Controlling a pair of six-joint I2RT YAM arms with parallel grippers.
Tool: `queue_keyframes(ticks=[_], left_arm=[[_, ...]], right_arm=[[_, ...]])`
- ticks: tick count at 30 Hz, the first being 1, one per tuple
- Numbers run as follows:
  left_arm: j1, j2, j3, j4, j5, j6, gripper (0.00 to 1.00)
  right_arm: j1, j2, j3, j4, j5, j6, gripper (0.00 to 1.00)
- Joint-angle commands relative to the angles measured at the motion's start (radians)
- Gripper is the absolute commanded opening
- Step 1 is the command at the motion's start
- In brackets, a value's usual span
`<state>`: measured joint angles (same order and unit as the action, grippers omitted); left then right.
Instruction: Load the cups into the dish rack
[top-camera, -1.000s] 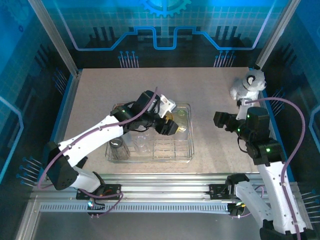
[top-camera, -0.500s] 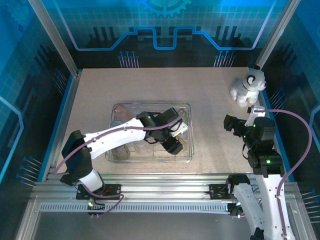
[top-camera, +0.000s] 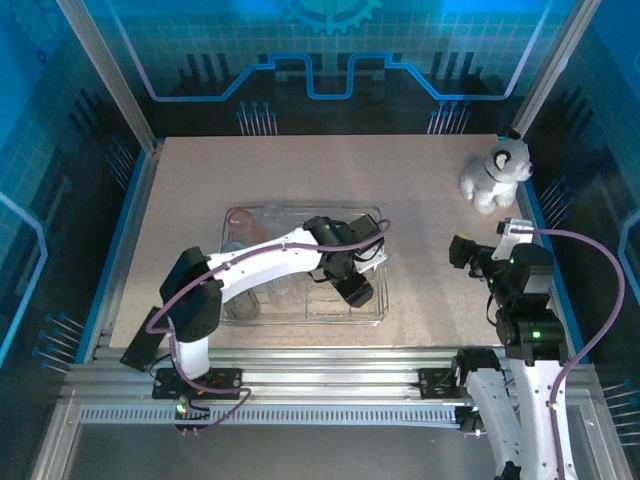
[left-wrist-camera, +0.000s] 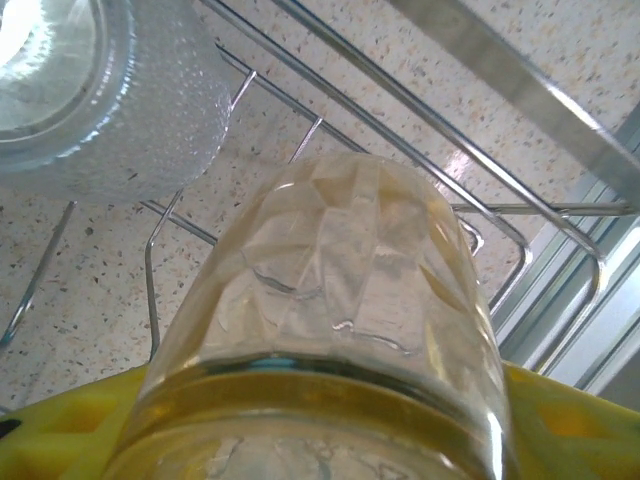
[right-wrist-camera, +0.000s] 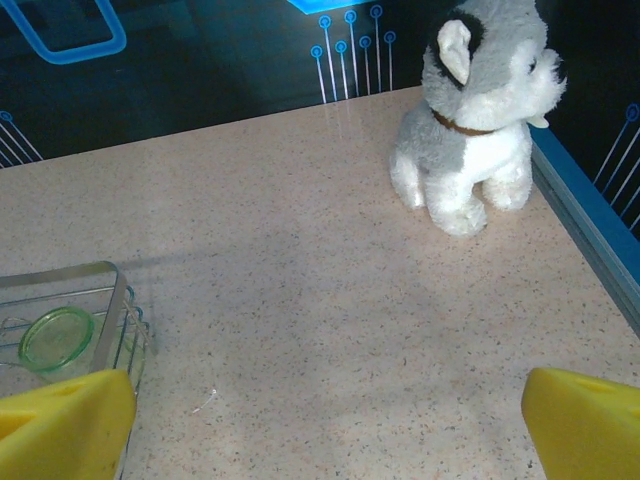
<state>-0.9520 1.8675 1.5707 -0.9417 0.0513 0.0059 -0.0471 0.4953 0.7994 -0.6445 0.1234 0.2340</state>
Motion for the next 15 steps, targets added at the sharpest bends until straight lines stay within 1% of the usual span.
queue_keyframes(ticks=[1,4,5,7,9,15], left_arm=[[-0.004,0.032,0.061,-0.076,-0.026,0.052,0.29],[-0.004,0.073,0.097,-0.105,-0.033,0.06,0.36],[-0.004,0.085,0.106,-0.11,-0.033,0.059,0.39],[-0.005,0.105,0.121,-0.115,-0.035,0.056,0.49],[-0.008,0.12,0.133,-0.117,-0.042,0.055,0.55],[-0.014,0.155,0.158,-0.128,-0.054,0.056,0.62]], right_arm=[[-0.016,-0.017,-0.005,-0.006,0.01,-0.026,1.0],[-0.016,-0.021,-0.003,-0.009,0.01,-0.027,1.0],[-0.017,-0.023,-0.002,-0.01,0.009,-0.028,1.0],[-0.017,-0.027,-0.005,-0.011,0.009,-0.03,1.0],[-0.017,-0.03,-0.007,-0.015,0.016,-0.032,1.0],[-0.017,-0.028,-0.003,-0.011,0.015,-0.032,1.0]])
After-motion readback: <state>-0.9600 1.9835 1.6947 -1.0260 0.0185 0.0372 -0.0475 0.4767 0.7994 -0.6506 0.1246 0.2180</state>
